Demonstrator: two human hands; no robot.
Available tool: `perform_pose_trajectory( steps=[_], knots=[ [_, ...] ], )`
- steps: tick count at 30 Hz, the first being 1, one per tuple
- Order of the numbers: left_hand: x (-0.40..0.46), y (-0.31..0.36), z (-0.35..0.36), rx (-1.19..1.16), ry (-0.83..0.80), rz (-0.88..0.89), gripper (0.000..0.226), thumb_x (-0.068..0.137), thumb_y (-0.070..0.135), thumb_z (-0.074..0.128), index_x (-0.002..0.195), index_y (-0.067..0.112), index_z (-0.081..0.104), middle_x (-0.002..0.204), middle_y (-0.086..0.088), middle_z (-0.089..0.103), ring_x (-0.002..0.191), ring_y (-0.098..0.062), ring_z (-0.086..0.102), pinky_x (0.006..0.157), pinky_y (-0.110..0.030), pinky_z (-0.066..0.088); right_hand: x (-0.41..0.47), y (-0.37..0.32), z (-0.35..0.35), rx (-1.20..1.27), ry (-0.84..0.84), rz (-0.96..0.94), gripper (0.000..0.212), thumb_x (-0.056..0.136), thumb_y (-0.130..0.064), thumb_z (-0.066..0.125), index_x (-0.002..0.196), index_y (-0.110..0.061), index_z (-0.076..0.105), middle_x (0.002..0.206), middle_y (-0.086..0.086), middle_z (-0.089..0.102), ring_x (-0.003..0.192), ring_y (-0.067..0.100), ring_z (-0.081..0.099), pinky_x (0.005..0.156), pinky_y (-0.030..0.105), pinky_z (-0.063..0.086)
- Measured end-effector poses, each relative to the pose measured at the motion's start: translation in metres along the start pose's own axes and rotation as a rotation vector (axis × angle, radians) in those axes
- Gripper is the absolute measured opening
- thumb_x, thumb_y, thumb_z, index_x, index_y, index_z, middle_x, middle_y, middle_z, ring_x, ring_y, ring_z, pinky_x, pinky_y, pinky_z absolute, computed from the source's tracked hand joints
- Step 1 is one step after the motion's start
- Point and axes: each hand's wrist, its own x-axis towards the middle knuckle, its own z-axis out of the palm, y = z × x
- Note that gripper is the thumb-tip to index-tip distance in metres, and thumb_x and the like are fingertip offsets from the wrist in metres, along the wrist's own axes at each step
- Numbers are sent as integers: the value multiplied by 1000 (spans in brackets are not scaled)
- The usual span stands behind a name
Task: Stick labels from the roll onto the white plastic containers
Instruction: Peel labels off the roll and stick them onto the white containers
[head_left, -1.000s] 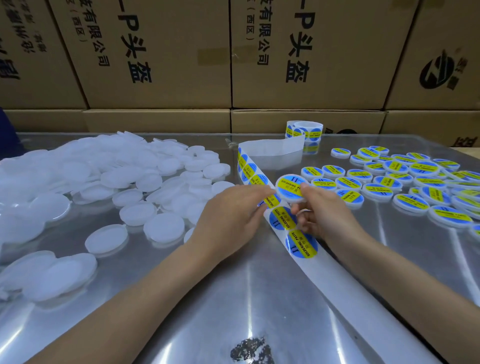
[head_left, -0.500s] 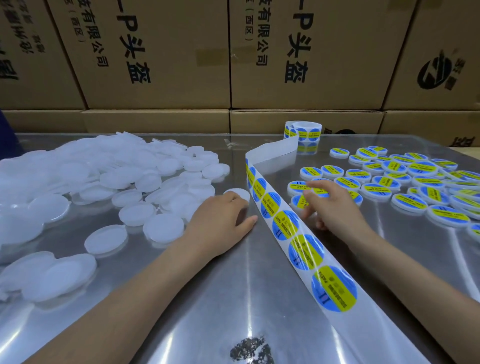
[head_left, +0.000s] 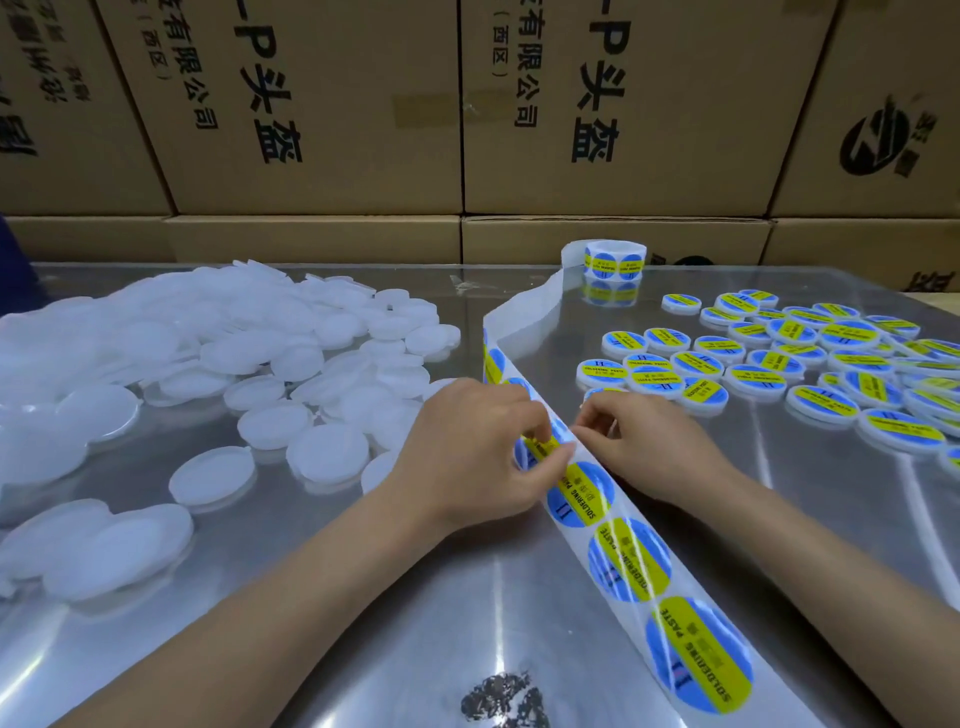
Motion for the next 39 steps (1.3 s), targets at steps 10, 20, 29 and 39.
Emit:
perform_pose_trajectory(
  steps=[10,20,29,39],
  knots=[
    [-4,-19,22,144,-290,-150,62,81,74,41,121,30,60,122,9,51,111,-16,42,92,-26,32,-3,-9,-4,164,165,-102,17,85,-36,57,70,-30,52,56,-13,57,59,4,52,54,27,38],
    [2,-20,11,143,-69,-40,16,77,26,61,76,17,73,68,-1,68,64,-29,63,56,-34,48,-8,-18,1,303,-116,-109,19,92,-13,49,98,-26,62,94,-16,71,94,4,64,90,38,49],
    [0,-19,17,-2,-319,-181,77,81,71,44,141,25,34,117,10,65,107,-14,53,102,-32,29,0,-7,14,281,-52,-135,23,94,-9,50,116,-15,52,113,-9,60,112,12,55,95,30,42],
    [-1,-30,23,-113,-465,-295,78,80,67,51,143,28,26,135,11,51,122,-14,46,111,-46,24,8,0,22,197,-36,-142,46,85,-34,65,129,-33,50,113,-24,56,111,8,41,95,29,39]
  ],
)
